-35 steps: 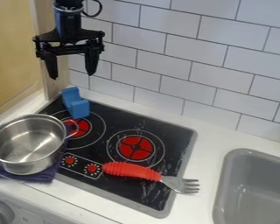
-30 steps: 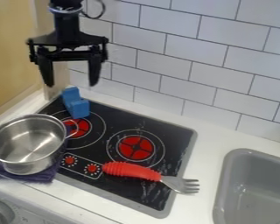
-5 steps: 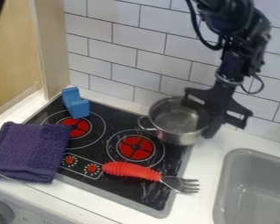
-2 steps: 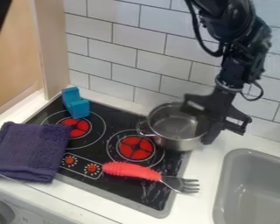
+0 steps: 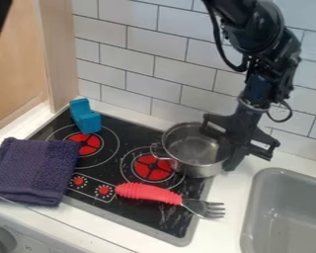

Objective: Move the silver pot to the top right side of the stove

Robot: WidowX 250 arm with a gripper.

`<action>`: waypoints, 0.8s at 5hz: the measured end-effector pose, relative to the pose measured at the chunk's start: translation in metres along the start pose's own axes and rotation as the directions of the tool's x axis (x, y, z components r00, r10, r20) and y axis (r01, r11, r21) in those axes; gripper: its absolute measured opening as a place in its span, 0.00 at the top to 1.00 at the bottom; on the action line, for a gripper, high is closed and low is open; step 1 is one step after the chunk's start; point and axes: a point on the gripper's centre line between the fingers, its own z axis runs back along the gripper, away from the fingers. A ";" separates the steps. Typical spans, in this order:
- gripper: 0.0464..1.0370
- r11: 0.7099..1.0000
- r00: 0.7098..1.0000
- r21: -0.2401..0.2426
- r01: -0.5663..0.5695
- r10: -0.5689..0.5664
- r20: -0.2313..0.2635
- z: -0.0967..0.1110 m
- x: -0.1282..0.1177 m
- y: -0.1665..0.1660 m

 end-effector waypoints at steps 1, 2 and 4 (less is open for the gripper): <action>0.78 0.999 0.999 0.004 -0.043 0.043 -0.030 -0.001 -0.005 0.003; 0.51 0.999 0.998 0.011 -0.050 0.051 -0.034 -0.003 -0.006 0.004; 0.02 0.998 0.998 0.016 -0.068 0.068 -0.010 0.009 -0.009 0.011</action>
